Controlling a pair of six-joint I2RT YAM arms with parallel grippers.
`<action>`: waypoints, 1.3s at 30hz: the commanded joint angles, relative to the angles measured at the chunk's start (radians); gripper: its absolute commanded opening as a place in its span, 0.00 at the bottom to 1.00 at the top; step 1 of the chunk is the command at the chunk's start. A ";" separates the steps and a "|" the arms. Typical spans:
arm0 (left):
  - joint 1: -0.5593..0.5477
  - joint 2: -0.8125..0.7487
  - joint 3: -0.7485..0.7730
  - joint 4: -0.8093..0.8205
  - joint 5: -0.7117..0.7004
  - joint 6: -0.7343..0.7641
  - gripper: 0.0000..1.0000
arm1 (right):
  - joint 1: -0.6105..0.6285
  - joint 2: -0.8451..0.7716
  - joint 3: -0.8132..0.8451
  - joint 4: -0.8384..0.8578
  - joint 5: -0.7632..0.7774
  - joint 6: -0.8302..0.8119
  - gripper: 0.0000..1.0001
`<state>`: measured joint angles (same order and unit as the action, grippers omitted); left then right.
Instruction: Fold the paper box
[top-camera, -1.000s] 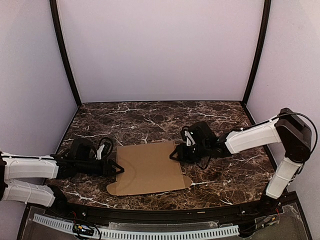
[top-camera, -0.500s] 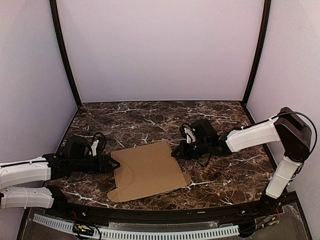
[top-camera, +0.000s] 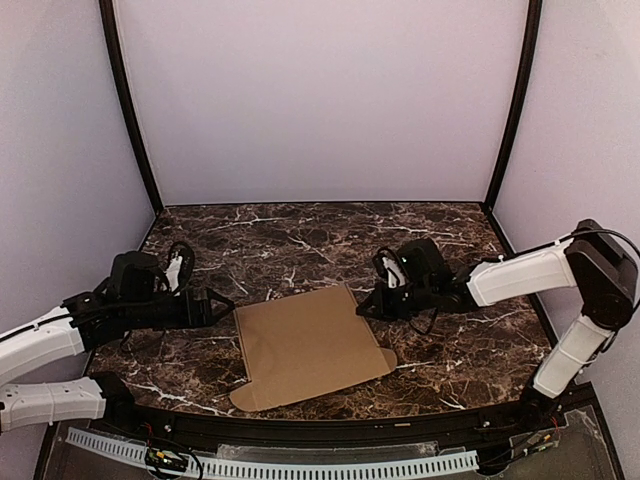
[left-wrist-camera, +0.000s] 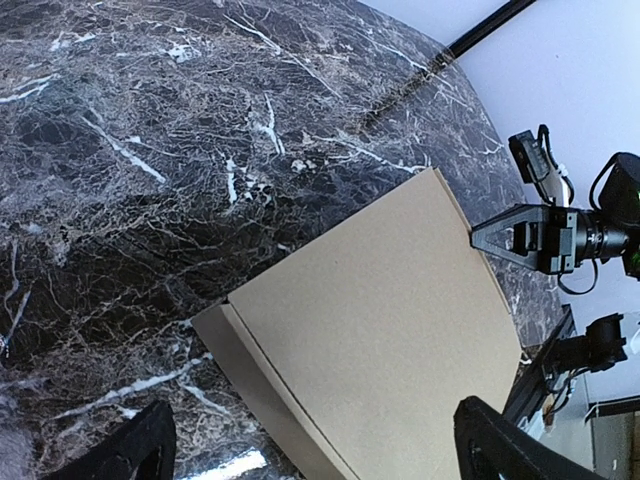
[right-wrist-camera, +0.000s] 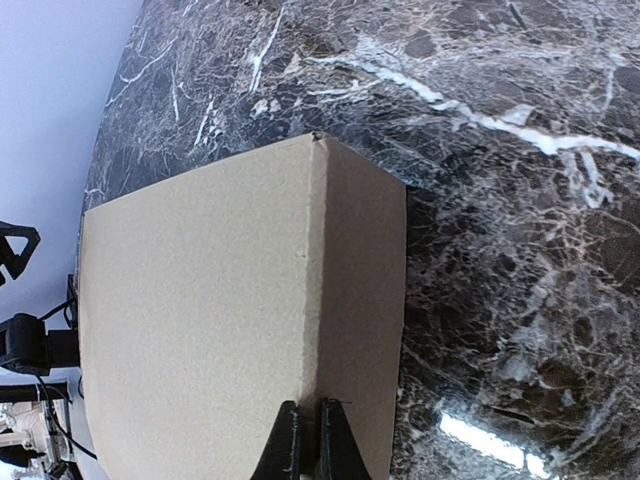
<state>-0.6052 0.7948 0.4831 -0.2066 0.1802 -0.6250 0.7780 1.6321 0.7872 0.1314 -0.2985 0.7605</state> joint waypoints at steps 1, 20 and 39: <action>-0.001 -0.039 -0.017 -0.008 0.025 -0.015 0.98 | -0.020 -0.056 -0.035 0.002 -0.028 0.001 0.00; -0.001 -0.073 -0.298 0.495 0.231 -0.428 0.99 | -0.028 -0.200 -0.075 0.036 -0.060 0.041 0.00; -0.001 0.043 -0.349 0.712 0.304 -0.543 0.87 | -0.022 -0.183 -0.020 0.071 -0.100 0.060 0.00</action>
<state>-0.6048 0.8215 0.1490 0.4339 0.4545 -1.1435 0.7578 1.4532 0.7311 0.1429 -0.3744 0.8066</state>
